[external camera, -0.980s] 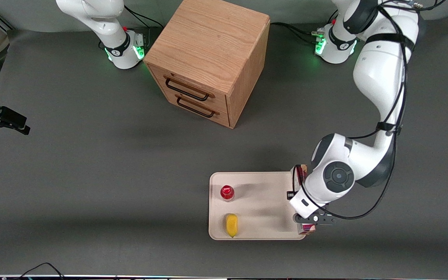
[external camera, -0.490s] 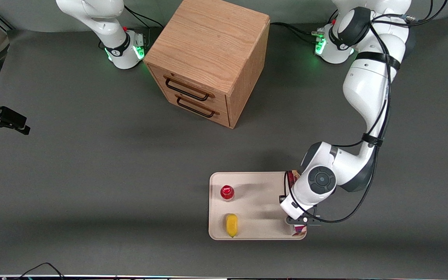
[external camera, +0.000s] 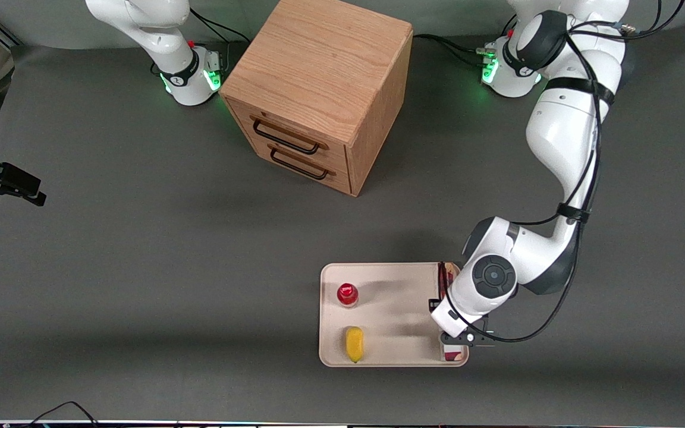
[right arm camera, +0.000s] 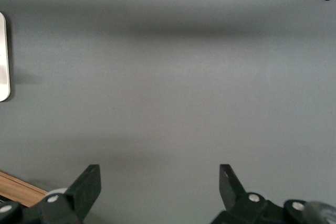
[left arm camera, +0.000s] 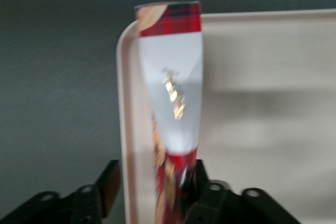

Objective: Place red cookie box on tray
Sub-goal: 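Lower the cookie box onto the tray beside the apple, then open the left gripper and raise it away from the tray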

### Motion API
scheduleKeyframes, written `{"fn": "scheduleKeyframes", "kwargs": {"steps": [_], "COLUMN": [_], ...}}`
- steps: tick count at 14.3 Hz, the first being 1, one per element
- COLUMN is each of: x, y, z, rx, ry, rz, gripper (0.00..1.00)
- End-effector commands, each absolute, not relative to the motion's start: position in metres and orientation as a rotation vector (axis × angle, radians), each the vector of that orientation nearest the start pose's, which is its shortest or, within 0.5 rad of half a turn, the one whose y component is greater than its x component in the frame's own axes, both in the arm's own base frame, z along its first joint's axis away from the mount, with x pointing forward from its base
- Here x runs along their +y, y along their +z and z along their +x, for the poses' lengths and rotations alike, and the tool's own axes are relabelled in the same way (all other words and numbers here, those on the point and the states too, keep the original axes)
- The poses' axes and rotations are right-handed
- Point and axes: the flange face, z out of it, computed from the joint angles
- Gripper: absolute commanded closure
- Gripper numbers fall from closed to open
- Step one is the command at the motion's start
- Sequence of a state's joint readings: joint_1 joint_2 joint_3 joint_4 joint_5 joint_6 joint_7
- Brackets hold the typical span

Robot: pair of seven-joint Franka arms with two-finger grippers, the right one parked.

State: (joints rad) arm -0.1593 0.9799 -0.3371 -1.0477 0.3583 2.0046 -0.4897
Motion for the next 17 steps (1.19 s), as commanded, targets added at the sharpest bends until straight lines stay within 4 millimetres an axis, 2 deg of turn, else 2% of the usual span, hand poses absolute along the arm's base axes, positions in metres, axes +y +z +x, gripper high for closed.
{"fn": "scheduleKeyframes", "kwargs": {"steps": [1, 2, 4, 6, 8, 9, 11, 12, 14, 17], "x": [-0.255, -0.246, -0.218, -0.197, -0.16, -0.136, -0.112, -0.093, -0.07, -0.042], "y": [0.341, 0.372, 0.415, 0.428, 0.45, 0.46, 0.476, 0.486, 0.511, 0.55], "z": [0.722, 0.719, 0.709, 0.687, 0.661, 0.645, 0.61, 0.595, 0.576, 0.553], "rx": [-0.017, -0.04, -0.068, -0.042, -0.037, -0.031, -0.03, -0.051, -0.013, -0.08], "ry": [-0.036, -0.024, 0.035, 0.069, 0.047, 0.04, 0.011, -0.016, -0.025, -0.011], "rz": [-3.079, -3.099, -3.082, -3.042, -3.067, -3.08, -3.071, -3.066, -3.073, -3.115], "gripper": [0.0, 0.0, 0.0, 0.0, 0.0, 0.0, 0.0, 0.0, 0.0, 0.0]}}
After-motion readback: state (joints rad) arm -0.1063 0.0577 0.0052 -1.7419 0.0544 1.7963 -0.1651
